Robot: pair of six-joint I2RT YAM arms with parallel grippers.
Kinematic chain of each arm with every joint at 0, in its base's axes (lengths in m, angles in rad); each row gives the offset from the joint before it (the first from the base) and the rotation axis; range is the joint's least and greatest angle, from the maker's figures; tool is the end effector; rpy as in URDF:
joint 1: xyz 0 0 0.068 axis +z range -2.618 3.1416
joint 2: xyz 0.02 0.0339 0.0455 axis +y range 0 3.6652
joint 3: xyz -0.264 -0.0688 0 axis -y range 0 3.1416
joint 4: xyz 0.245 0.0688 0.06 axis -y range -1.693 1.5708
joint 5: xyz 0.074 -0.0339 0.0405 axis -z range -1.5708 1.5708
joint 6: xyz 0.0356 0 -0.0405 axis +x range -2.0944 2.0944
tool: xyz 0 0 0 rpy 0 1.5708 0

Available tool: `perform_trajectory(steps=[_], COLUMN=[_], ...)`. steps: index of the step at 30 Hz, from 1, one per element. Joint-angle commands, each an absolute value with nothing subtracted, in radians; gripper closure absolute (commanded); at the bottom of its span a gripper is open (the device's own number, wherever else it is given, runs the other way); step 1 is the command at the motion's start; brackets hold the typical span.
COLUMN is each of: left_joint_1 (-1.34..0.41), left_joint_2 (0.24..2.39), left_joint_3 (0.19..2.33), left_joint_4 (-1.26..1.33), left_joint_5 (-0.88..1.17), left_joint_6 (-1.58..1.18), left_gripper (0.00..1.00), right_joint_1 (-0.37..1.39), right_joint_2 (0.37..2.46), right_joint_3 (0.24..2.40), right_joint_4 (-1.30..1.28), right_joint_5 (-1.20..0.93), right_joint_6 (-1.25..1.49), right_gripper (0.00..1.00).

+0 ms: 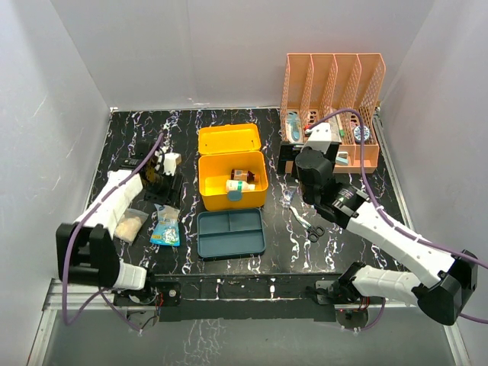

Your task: Organize the medicine kit

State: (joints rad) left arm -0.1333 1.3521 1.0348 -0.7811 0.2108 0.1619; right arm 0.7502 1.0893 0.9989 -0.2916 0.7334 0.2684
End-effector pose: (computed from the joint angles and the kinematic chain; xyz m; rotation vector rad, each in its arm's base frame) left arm 0.2604 -0.0424 0.2549 0.4572 2.6154 -0.2716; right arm 0.1921 0.1464 0.3477 0.0243 1.8513 -0.0103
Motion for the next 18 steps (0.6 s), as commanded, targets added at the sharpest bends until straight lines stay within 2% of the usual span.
perform_trajectory(steps=[1,18], left_joint_1=[-0.081,-0.065], left_joint_2=[1.456,1.584], left_joint_3=[1.048,0.999], left_joint_4=[-0.792,-0.753], left_joint_5=[0.178,0.112], left_joint_6=[0.007,-0.019], left_gripper=[0.41,0.47], right_joint_1=[0.745,0.745], right_joint_2=[1.054,1.046], right_joint_3=[0.999,0.994], right_joint_4=[-0.285,-0.291], right_joint_5=[0.77,0.781], right_joint_6=[0.283,0.287], right_gripper=[0.02,0.02])
